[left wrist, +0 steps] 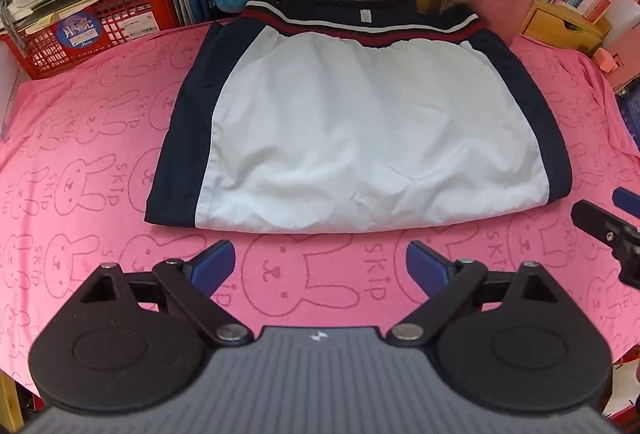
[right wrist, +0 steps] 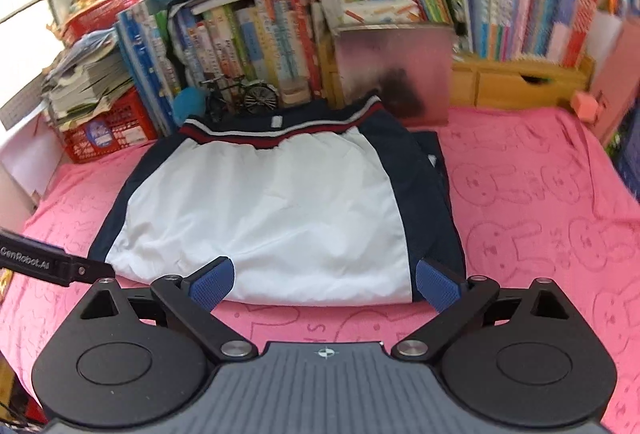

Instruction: Fold clothes

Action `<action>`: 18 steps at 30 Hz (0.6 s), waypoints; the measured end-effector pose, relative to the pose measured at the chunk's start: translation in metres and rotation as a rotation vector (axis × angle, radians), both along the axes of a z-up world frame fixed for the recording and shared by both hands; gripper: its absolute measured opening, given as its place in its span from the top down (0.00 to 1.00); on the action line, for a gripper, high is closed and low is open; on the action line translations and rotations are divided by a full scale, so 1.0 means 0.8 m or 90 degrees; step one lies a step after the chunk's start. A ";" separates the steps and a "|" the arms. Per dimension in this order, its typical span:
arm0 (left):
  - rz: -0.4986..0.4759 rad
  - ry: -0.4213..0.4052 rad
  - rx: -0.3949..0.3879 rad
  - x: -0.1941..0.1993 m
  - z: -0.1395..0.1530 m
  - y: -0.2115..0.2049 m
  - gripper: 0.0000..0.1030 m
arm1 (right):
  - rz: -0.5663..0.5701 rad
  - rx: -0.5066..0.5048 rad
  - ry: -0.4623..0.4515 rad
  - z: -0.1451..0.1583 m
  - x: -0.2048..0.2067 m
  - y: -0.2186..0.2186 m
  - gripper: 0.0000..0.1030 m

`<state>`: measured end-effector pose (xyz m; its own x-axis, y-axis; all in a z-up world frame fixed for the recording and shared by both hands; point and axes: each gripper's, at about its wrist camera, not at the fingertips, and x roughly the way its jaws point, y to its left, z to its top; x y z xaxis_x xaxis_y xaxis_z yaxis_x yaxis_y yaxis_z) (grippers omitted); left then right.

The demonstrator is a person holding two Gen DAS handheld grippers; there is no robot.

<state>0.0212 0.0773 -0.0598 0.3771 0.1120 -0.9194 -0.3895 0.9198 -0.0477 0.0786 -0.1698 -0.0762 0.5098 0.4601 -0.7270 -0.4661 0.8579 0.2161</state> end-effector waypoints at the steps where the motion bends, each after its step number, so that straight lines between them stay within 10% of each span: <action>1: 0.001 0.003 0.000 0.001 -0.003 0.000 0.09 | -0.012 0.009 0.009 -0.005 0.003 -0.005 0.05; 18: -0.011 0.054 0.025 0.091 -0.074 -0.010 0.09 | -0.229 0.151 0.193 -0.133 0.104 -0.085 0.30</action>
